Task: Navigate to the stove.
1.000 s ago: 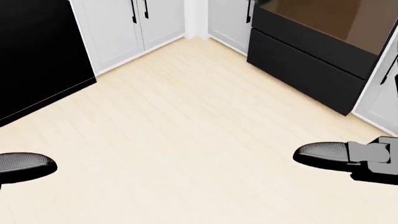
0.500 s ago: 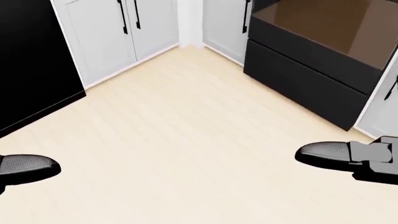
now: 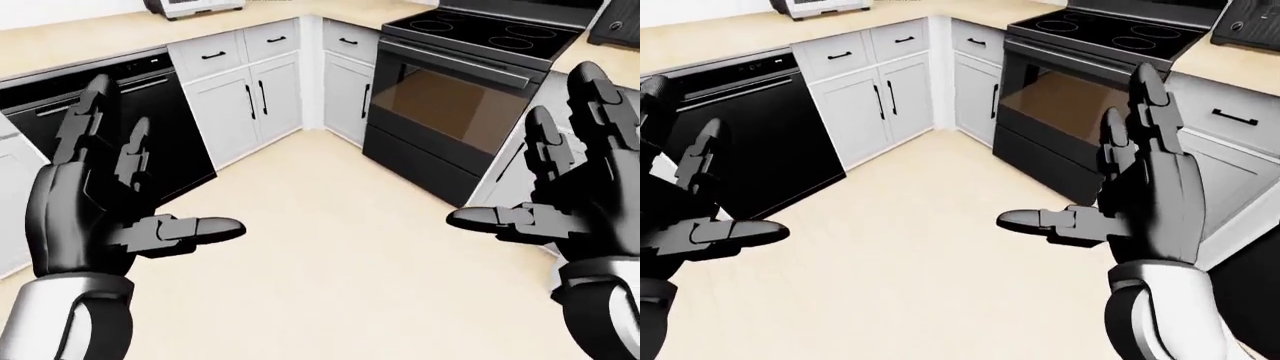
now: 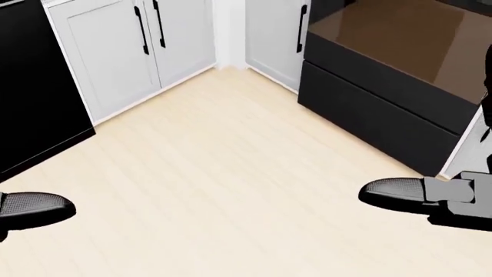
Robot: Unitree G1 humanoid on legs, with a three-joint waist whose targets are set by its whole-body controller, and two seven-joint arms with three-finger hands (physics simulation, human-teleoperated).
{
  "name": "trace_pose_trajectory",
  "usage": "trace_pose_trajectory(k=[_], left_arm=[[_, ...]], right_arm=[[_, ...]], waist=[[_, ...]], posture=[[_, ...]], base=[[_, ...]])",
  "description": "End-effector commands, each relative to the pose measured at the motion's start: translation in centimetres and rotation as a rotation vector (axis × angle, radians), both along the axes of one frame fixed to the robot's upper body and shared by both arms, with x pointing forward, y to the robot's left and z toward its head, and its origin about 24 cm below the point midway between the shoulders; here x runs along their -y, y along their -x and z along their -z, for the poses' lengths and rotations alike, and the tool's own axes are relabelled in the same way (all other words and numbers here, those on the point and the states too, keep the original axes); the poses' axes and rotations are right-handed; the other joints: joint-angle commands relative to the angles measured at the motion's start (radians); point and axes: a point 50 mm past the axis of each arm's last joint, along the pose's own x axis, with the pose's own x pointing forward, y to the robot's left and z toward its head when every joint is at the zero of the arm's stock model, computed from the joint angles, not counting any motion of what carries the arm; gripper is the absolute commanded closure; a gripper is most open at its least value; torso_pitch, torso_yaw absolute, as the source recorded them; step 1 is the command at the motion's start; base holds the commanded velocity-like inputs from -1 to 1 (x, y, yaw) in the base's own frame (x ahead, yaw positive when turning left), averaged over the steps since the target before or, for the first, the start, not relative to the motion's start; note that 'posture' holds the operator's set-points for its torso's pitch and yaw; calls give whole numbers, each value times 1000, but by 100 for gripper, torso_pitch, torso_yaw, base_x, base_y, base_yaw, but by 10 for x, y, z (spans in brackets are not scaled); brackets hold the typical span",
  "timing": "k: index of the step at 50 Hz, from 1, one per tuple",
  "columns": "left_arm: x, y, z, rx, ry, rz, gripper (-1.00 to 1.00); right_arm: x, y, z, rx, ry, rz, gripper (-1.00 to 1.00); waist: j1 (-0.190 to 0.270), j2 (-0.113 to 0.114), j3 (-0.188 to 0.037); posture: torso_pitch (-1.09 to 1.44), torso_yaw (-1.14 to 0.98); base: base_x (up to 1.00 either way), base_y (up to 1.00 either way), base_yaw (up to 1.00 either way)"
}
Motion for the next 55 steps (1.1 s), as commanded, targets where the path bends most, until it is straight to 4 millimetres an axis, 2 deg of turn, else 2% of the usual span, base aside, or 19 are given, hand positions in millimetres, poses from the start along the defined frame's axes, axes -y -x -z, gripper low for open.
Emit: trace_pose_trajectory(k=[1,5,7,8,9,16,18,20,21,23,29,31,33,34,36,42,44,46,55], left_arm=[[-2,3,-8,65,-4,-23,-100],[-2,3,-8,64,-4,-24,-100],[-2,3,-8,64,-4,-22,-100],[-2,3,-8,64,-5,-21,-100],[-2,3,-8,64,-4,-21,-100],[0,1,-6,59,-8,-14,-100],[0,1,-6,59,-9,-13,-100],[0,1,-7,59,-10,-12,-100],[0,1,-7,59,-12,-13,-100],[0,1,-6,60,-11,-14,-100],[0,2,-8,61,-9,-14,-100],[0,2,-8,60,-10,-14,-100],[0,2,-8,61,-9,-15,-100],[0,2,-8,61,-9,-16,-100],[0,2,-8,61,-9,-15,-100],[-1,2,-8,62,-8,-16,-100],[-1,2,-8,62,-9,-15,-100],[-1,2,-8,62,-9,-14,-100],[1,1,-8,61,-11,-12,-100]], right_arm=[[0,4,-9,70,6,-4,-100],[-1,4,-8,71,7,-6,-100],[0,4,-10,72,6,-5,-100],[0,4,-10,72,7,-5,-100],[0,4,-10,72,6,-5,-100],[0,4,-11,72,6,-4,-100],[0,4,-11,73,6,-4,-100],[0,4,-11,72,6,-5,-100],[0,4,-11,72,6,-5,-100],[0,4,-11,72,5,-5,-100],[0,4,-11,73,3,-2,-100],[0,4,-11,73,3,-2,-100],[0,4,-11,72,4,-2,-100],[0,4,-11,72,3,-2,-100],[0,4,-11,73,3,-1,-100],[0,4,-10,75,4,1,-100],[0,4,-9,74,4,1,-100],[0,4,-9,75,6,1,-100],[0,4,-10,74,4,0,-100]], waist=[[1,2,-5],[-7,54,-4],[-8,120,-27],[4,76,-17],[1,95,-13],[20,38,-11],[24,7,-11],[25,-50,-28],[13,-18,-20],[10,-34,-12],[-1,17,-3],[-6,47,-4],[-8,108,-25],[5,76,-20],[9,87,-14],[17,38,-11],[20,9,-10],[21,-47,-25],[1,16,-3]], posture=[[0,0],[0,0],[0,0],[0,0],[0,0],[0,0],[0,0],[0,0],[0,0],[0,0],[0,0],[0,0],[0,0],[0,0],[0,0],[0,0],[0,0],[0,0],[0,0]], base=[[19,0,0],[20,0,0],[20,0,0],[20,0,0],[20,0,0],[20,0,0],[19,0,0],[19,0,0],[18,0,0],[20,0,0],[17,0,0],[16,0,0],[16,0,0],[15,0,0],[15,0,0],[14,0,0],[15,0,0],[15,0,0],[15,0,0]])
